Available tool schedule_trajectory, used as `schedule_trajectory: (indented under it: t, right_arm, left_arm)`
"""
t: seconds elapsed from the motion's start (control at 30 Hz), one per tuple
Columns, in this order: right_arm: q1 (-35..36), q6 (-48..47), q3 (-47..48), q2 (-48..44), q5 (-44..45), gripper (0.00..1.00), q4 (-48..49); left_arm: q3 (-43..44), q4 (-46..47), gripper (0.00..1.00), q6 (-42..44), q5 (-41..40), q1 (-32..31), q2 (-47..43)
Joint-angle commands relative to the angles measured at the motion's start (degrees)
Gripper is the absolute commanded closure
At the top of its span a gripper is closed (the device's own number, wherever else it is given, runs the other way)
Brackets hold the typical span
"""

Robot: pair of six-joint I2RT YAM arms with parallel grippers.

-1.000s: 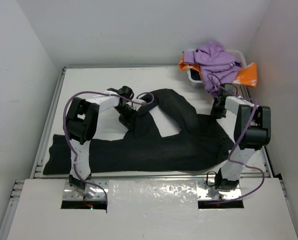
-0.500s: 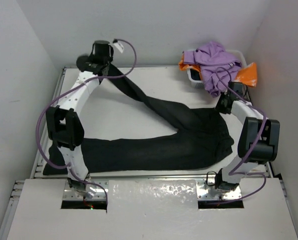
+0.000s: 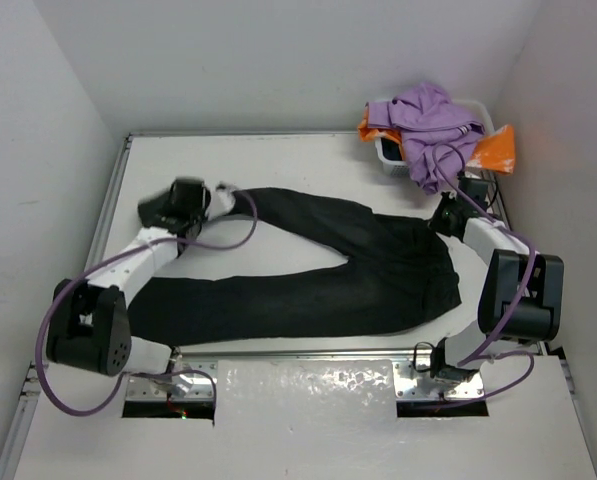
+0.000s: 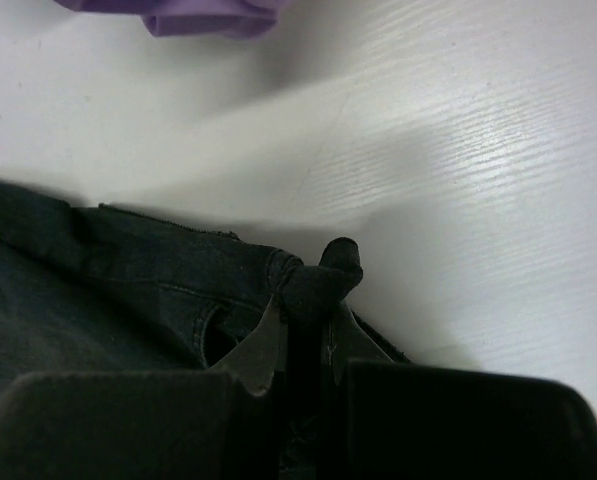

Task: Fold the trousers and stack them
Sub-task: Flatten the trousers out

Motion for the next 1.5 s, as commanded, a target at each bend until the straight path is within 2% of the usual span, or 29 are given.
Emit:
schedule_trajectory:
  t: [0.0, 0.03, 0.07, 0.13, 0.17, 0.23, 0.27, 0.33, 0.37, 0.43, 0.47, 0.5, 0.57, 0.7, 0.73, 0.8, 0.83, 0.93, 1.03, 1.27, 1.37, 1.43, 1.47]
  right_arm:
    - [0.07, 0.95, -1.16, -2.65, -1.70, 1.00, 2.00]
    - [0.15, 0.52, -1.16, -2.83, -1.62, 1.00, 1.65]
    - [0.07, 0.25, -1.24, -2.92, -1.53, 1.00, 1.39]
    - [0.07, 0.25, -1.33, -3.01, -1.79, 1.00, 1.47]
    - [0.07, 0.42, -1.59, -2.92, -1.96, 1.00, 1.82]
    - [0.07, 0.51, -1.60, -2.66, -2.40, 1.00, 2.00]
    - [0.07, 0.43, -1.68, -2.57, -2.41, 1.00, 2.00]
    - [0.07, -0.01, -1.68, -2.66, -2.49, 1.00, 1.83]
    - [0.07, -0.28, -1.60, -2.66, -2.41, 1.00, 1.74]
    - [0.07, -1.06, -1.33, -2.57, -2.05, 1.00, 1.47]
    - [0.07, -1.42, -0.98, -2.31, -1.88, 1.00, 1.30]
    - [0.15, -1.77, -0.72, -2.04, -1.79, 1.00, 1.21]
    - [0.07, -2.73, 0.07, -1.34, -1.70, 1.00, 0.68]
    - [0.07, -5.55, 2.70, -0.11, -1.18, 0.99, -1.95]
    - [0.07, -6.94, 4.10, 0.07, -0.83, 0.82, -3.87]
    - [-0.02, -8.62, 5.69, 0.68, -0.38, 0.68, -5.73]
    - [-0.11, -9.85, 7.26, 1.03, -0.21, 0.52, -7.39]
    - [-1.16, -9.69, 10.17, 3.23, -0.30, 0.35, -10.03]
    - [-1.69, -9.42, 12.63, 6.47, 0.58, 0.30, -11.53]
    - [-1.69, -7.23, 23.44, 19.30, 2.87, 0.28, -15.49]
    - [-1.69, -6.08, 23.11, 22.12, 3.22, 0.28, -14.53]
    - [-1.34, -5.55, 21.70, 22.57, 3.22, 0.27, -12.77]
    - [-1.16, -5.38, 20.65, 22.92, 3.48, 0.27, -11.64]
  left_arm:
    - [-10.03, -13.05, 0.91, -3.34, 3.67, 1.90, -6.25]
    - [-11.38, -16.34, 0.86, -3.79, 4.39, 1.99, -9.40]
    - [-12.61, -18.81, 0.75, -3.88, 4.74, 1.99, -10.91]
    - [-14.02, -26.19, 0.60, -1.96, 4.57, 2.60, -14.51]
    - [-12.98, -29.52, 0.48, -1.07, 3.61, 4.09, -15.05]
    - [-9.74, -31.30, 0.40, 0.68, 3.95, 6.99, -15.15]
    - [-3.80, -32.53, 0.38, 0.52, 6.48, 8.74, -14.54]
    - [4.91, -34.81, 0.37, -3.41, 12.18, 16.37, -9.73]
    - [15.49, -38.74, 0.38, -8.40, 21.09, 22.93, -7.17]
    - [26.44, -44.03, 0.40, -13.87, 31.41, 29.91, 3.36]
    - [35.02, -48.49, 0.45, -16.59, 36.86, 34.29, 7.14]
    - [37.89, -49.67, 0.47, -21.32, 36.74, 35.03, 14.31]
    - [41.50, -50.03, 0.48, -24.69, 34.20, 35.21, 19.81]
    - [40.29, -44.07, 0.43, -28.57, 31.12, 35.13, 27.64]
    - [39.86, -43.10, 0.41, -28.66, 29.98, 35.13, 28.62]
    - [39.50, -40.90, 0.39, -28.75, 28.04, 35.13, 31.33]
    - [39.33, -40.46, 0.35, -29.10, 27.69, 35.04, 32.31]
    - [38.71, -39.23, 0.31, -30.24, 30.05, 35.04, 34.95]
    - [35.13, -35.29, 0.28, -30.42, 32.16, 34.69, 35.22]
    - [29.22, -31.57, 0.29, -28.05, 24.79, 34.25, 39.17]
    - [26.85, -31.84, 0.31, -27.52, 24.17, 34.60, 39.17]
    - [25.27, -31.58, 0.39, -27.43, 24.34, 34.69, 39.26]
    - [24.74, -31.31, 0.55, -27.35, 24.87, 34.69, 39.35]
